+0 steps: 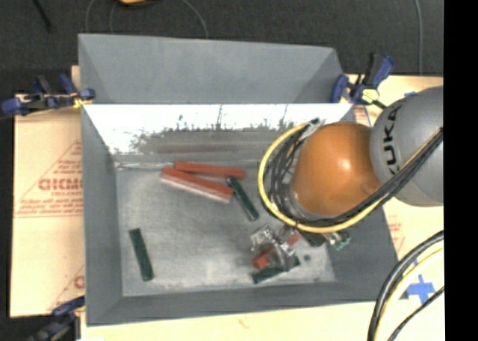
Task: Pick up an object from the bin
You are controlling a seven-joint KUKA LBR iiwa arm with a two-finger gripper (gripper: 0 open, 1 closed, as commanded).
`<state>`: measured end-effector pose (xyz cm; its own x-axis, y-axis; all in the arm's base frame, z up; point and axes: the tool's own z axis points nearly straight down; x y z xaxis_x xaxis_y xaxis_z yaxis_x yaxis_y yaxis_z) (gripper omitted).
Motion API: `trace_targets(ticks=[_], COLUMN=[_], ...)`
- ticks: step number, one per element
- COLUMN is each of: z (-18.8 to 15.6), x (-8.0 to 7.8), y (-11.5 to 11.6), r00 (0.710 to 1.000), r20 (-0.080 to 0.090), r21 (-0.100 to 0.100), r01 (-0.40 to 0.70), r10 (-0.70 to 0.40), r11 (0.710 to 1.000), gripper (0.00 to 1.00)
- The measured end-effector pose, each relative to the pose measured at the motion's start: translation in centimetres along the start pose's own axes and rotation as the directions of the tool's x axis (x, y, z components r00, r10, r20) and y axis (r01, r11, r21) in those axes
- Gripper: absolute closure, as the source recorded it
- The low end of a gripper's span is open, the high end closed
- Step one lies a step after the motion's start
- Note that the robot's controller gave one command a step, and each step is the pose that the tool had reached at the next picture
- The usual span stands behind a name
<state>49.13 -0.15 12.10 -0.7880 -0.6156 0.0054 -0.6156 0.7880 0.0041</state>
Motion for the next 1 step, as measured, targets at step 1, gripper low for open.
trace_targets(ticks=[1], z=[-12.4], x=[-4.26], y=[-0.48], r00=[1.0], r20=[0.009], r21=[0.005], r01=[0.023], r10=[-0.023], r11=[1.0], gripper=[1.0])
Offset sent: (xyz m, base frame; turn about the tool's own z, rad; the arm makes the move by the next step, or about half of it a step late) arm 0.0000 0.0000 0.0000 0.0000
